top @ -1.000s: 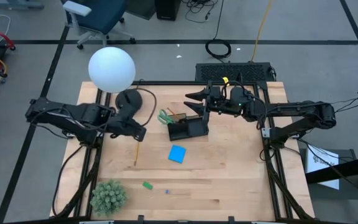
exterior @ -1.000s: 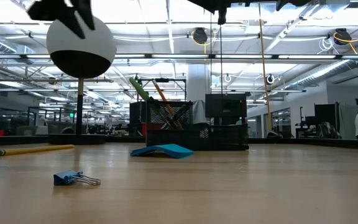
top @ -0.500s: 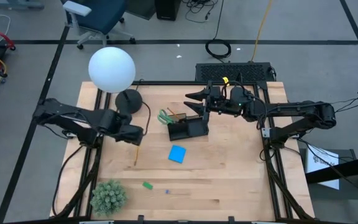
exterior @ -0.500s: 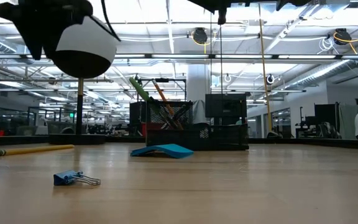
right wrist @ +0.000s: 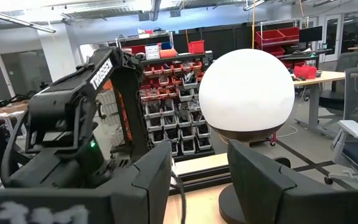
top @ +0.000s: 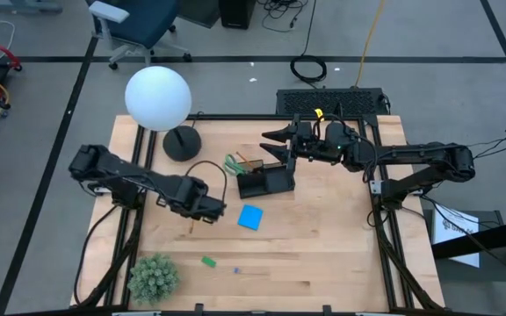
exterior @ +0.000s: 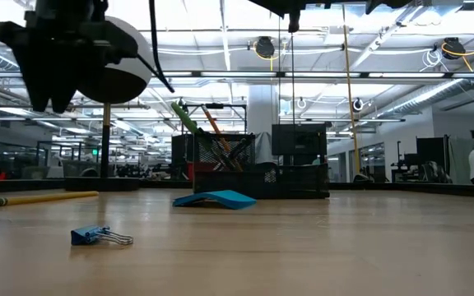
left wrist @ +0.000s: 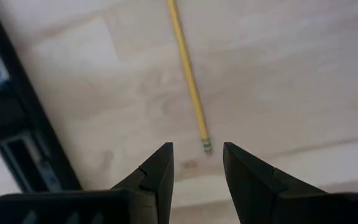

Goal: Pick and place office supplies into organizer
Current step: Put the yellow pencil into the black desk organizer

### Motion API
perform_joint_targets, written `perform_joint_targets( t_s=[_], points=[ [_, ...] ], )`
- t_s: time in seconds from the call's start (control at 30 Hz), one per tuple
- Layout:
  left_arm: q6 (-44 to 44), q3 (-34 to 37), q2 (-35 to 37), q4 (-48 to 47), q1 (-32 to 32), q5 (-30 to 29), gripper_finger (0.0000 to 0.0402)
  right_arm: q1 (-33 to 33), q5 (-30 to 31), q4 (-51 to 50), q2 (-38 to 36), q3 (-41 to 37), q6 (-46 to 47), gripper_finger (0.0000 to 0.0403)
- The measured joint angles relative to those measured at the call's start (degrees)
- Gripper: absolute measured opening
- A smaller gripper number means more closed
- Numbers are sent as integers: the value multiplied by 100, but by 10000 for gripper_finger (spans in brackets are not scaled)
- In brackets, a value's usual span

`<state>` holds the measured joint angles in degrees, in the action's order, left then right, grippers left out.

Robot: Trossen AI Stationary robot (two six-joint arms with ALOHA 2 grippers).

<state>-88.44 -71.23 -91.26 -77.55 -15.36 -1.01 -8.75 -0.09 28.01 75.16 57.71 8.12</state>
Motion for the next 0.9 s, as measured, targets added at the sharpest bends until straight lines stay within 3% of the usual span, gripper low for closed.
perform_joint_targets(
  t_s=[0.4, 0.9],
  points=[
    [-869, 1275, 49, 2112, -374, 642, 133, 0, 0, -1, 0, 0, 0, 146],
    [-1128, 1904, 53, 2413, -362, 630, 133, 0, 1, 0, 0, 2, 0, 149]
  ],
)
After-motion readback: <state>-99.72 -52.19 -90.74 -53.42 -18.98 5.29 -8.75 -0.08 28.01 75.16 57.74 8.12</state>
